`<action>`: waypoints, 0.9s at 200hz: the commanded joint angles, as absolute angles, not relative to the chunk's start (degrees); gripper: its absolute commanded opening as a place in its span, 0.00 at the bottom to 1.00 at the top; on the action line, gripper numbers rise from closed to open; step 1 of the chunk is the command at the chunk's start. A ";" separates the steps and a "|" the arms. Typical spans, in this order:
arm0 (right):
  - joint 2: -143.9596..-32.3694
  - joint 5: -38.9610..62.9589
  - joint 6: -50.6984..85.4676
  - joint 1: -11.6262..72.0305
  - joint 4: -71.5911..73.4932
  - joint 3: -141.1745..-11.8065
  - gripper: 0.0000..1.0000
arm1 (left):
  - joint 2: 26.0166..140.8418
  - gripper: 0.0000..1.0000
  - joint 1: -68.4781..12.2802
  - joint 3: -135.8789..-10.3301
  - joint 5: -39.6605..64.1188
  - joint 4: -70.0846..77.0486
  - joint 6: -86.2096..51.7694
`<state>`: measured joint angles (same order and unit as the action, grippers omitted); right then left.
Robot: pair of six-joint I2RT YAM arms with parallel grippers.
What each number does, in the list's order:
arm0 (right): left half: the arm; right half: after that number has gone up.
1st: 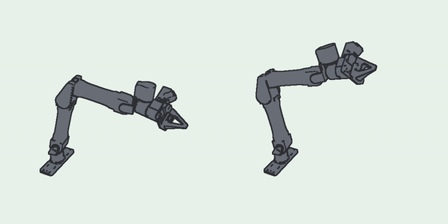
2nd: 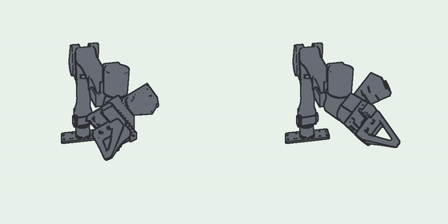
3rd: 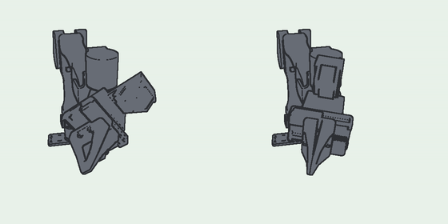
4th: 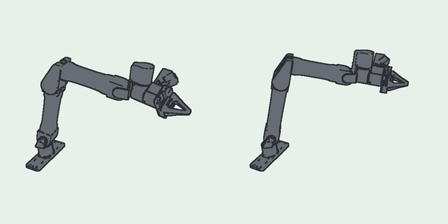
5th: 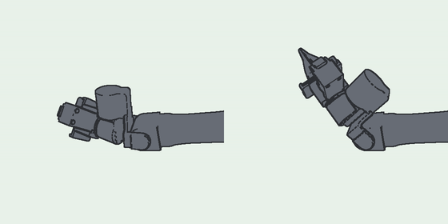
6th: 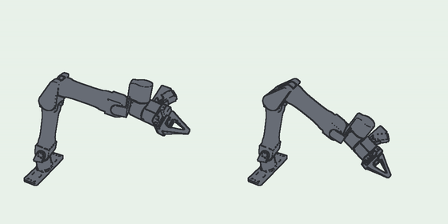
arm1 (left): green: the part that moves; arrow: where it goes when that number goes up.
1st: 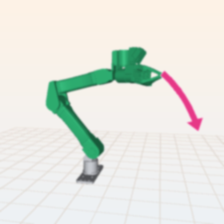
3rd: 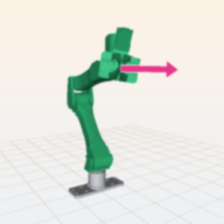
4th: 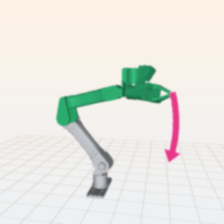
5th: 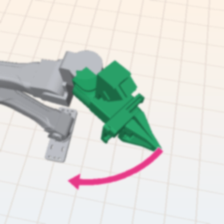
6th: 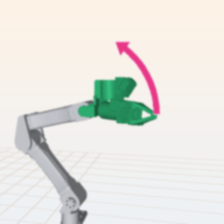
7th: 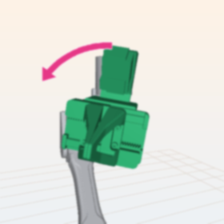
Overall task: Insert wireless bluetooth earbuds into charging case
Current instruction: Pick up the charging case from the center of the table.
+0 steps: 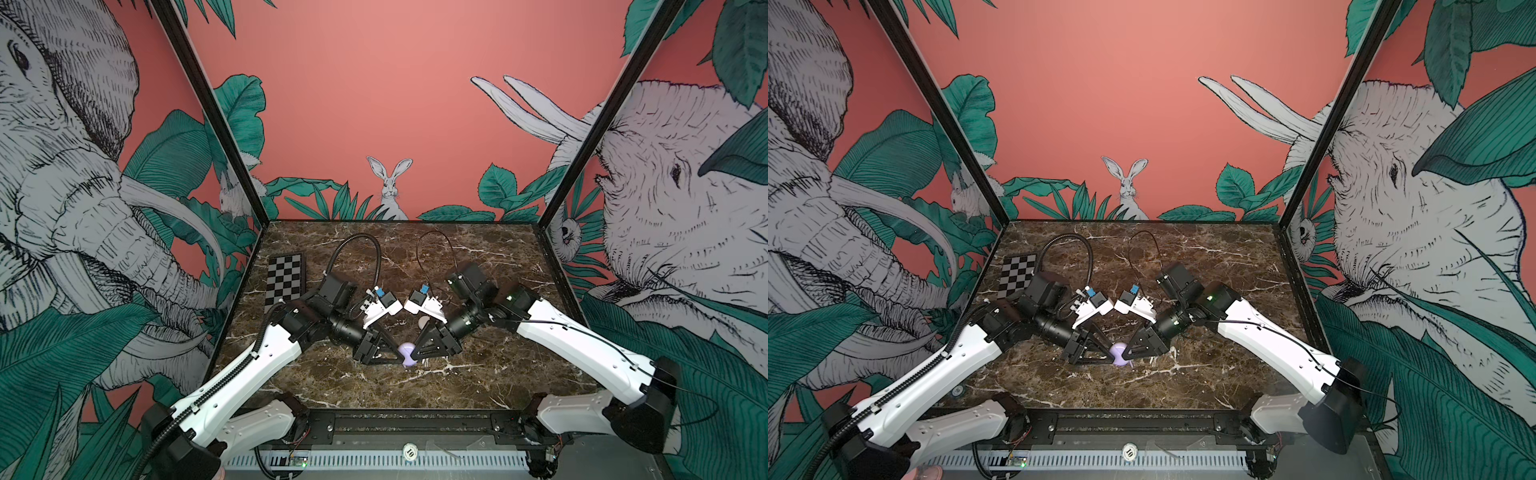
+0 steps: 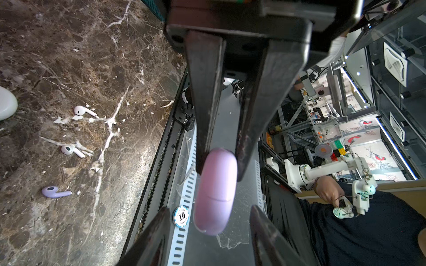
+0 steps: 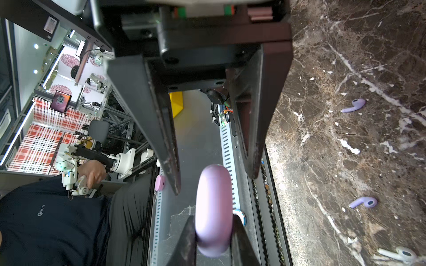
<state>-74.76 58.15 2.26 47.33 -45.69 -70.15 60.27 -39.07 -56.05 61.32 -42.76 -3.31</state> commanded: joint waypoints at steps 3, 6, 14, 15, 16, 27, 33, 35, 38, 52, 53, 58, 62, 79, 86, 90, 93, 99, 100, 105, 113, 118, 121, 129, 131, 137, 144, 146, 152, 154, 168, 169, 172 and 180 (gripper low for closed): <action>-74.12 56.81 0.65 47.64 -46.03 -71.72 0.00 | 59.54 0.52 -39.43 -56.01 63.20 -41.82 -2.11; -74.10 56.54 0.74 47.59 -45.83 -71.75 0.00 | 59.54 0.52 -39.45 -55.85 63.02 -41.70 -2.13; -73.97 56.03 0.95 47.64 -45.34 -71.94 0.00 | 59.58 0.52 -39.55 -55.52 62.86 -41.51 -2.28; -73.94 55.96 1.00 47.59 -45.35 -71.87 0.00 | 59.63 0.51 -39.55 -55.45 62.85 -41.41 -2.28; -73.93 55.97 1.03 47.57 -45.26 -71.93 0.00 | 59.65 0.51 -39.55 -55.41 62.93 -41.31 -2.28; -73.92 56.16 1.12 47.64 -44.88 -72.03 0.00 | 59.68 0.48 -39.78 -55.02 63.35 -40.53 -2.83; -74.01 56.44 1.19 47.64 -44.83 -72.07 0.00 | 59.70 0.47 -39.81 -54.97 63.29 -40.65 -2.83; -74.14 56.63 1.22 47.64 -44.82 -72.14 0.00 | 59.68 0.47 -39.81 -55.01 63.24 -40.62 -2.84; -74.15 56.81 1.21 47.68 -44.91 -72.16 0.00 | 59.68 0.46 -39.81 -55.06 63.20 -40.61 -2.84; -74.49 56.96 1.21 47.72 -45.03 -72.25 0.00 | 59.63 0.44 -39.79 -55.19 63.30 -40.61 -2.97; -74.51 56.96 1.22 47.72 -45.01 -72.25 0.00 | 59.61 0.44 -39.76 -55.24 63.34 -40.65 -2.98; -74.45 56.81 1.21 47.72 -45.01 -72.25 0.00 | 59.71 0.43 -39.81 -55.28 63.30 -40.79 -2.97; -74.58 56.82 1.22 47.72 -45.00 -72.31 0.00 | 59.68 0.42 -39.77 -55.28 63.32 -40.86 -2.91; -74.56 57.10 1.28 47.81 -44.84 -72.27 0.00 | 59.66 0.40 -39.77 -55.15 63.05 -40.95 -2.98; -74.54 57.29 1.38 47.81 -44.78 -72.31 0.00 | 59.65 0.39 -39.81 -55.17 62.89 -40.89 -2.98; -74.54 57.26 1.39 47.89 -44.79 -72.19 0.00 | 59.65 0.37 -39.74 -54.96 62.91 -40.83 -2.94; -74.58 57.15 1.43 47.90 -44.74 -72.11 0.00 | 59.65 0.36 -39.74 -55.01 62.93 -40.86 -2.93; -74.63 57.21 1.58 47.99 -44.46 -71.99 0.00 | 59.72 0.34 -39.77 -55.11 62.93 -40.74 -2.91; -74.63 57.17 1.67 47.99 -44.42 -71.99 0.00 | 59.74 0.34 -39.79 -55.15 62.93 -40.72 -2.91; -74.85 57.14 1.93 48.07 -44.10 -71.90 0.00 | 59.80 0.34 -39.77 -55.12 62.93 -40.73 -2.90; -75.14 57.16 2.22 48.23 -43.96 -71.97 0.00 | 60.05 0.33 -39.81 -55.20 62.86 -40.86 -2.92; -75.36 57.20 2.32 48.30 -43.99 -72.06 0.00 | 60.21 0.33 -39.81 -55.20 62.84 -40.85 -2.83; -75.53 57.18 2.34 48.40 -43.99 -72.10 0.00 | 60.24 0.32 -39.80 -55.20 62.82 -40.87 -2.74; -75.72 57.04 2.45 48.58 -43.86 -72.33 0.00 | 60.36 0.32 -39.77 -55.20 62.69 -40.79 -2.73; -75.82 56.93 2.52 48.64 -43.75 -72.33 0.00 | 60.38 0.32 -39.80 -55.20 62.67 -40.67 -2.79; -75.91 56.70 2.56 48.77 -43.70 -72.40 0.00 | 60.52 0.30 -41.26 -55.16 62.80 -40.47 -2.93; -76.09 56.44 2.55 48.95 -43.75 -72.50 0.00 | 60.48 0.27 -41.48 -55.19 63.13 -40.11 -3.06; -76.11 56.36 2.57 49.00 -43.76 -72.57 0.00 | 60.47 0.26 -41.48 -55.19 63.20 -40.13 -3.12; -76.26 56.19 2.47 49.12 -43.95 -72.68 0.00 | 60.49 0.25 -41.48 -55.12 63.25 -39.96 -3.35; -76.28 56.10 2.46 49.17 -43.97 -72.68 0.00 | 60.41 0.25 -41.55 -55.09 63.21 -39.87 -3.39; -76.27 55.52 2.23 49.30 -44.14 -72.60 0.00 | 60.29 0.20 -41.57 -54.93 62.85 -39.55 -3.78; -76.24 55.40 2.26 49.30 -44.13 -72.60 0.00 | 60.29 0.20 -41.57 -54.89 62.85 -39.59 -3.78; -76.19 55.25 2.22 49.26 -44.09 -72.57 0.00 | 60.19 0.18 -41.57 -54.85 62.84 -39.67 -3.81; -76.05 54.94 2.29 49.31 -43.89 -72.44 0.00 | 60.12 0.12 -41.63 -54.81 62.65 -39.68 -3.77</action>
<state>-75.18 56.55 2.33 48.03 -45.43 -71.22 60.40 -40.60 -55.33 61.89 -40.91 -3.81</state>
